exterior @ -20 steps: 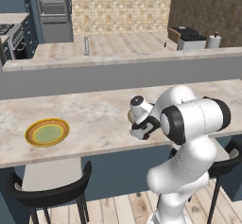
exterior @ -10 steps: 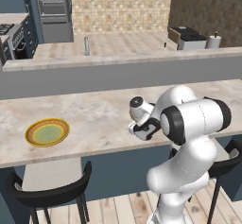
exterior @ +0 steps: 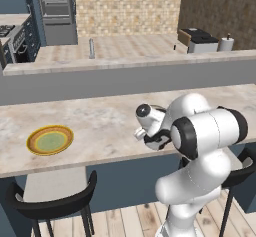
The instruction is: Pick the chicken drumstick and sweet potato from their plates and place them in the bowl. Then put the bowl in the fridge.
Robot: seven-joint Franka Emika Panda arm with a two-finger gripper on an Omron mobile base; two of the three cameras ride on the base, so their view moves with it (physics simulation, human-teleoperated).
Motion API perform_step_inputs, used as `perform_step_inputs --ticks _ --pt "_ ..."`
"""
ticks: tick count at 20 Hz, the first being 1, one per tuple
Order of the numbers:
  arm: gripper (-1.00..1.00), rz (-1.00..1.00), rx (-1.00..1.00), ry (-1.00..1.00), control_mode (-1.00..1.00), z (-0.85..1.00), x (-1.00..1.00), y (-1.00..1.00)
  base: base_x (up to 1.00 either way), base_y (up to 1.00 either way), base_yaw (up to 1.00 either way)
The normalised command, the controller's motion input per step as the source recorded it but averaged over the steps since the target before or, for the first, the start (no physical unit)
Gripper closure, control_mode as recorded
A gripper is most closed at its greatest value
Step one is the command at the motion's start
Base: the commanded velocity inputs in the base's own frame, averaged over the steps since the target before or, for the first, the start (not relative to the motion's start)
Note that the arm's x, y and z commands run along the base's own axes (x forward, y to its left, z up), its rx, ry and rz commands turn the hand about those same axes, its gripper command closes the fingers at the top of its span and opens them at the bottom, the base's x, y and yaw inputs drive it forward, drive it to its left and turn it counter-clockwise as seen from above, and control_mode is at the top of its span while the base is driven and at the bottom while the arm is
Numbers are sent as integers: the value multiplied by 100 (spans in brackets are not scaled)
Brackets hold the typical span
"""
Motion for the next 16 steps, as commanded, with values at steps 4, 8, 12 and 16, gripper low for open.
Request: perform_step_inputs --ticks 4,8,12,16 --pt "100 4 -16 -3 -100 4 1 6 0 0 0" --pt "100 9 -25 0 -100 0 2 8 0 0 0" --pt "100 14 -25 0 -100 7 1 5 0 0 0" --pt "100 10 -19 5 -100 21 -13 5 0 0 0"
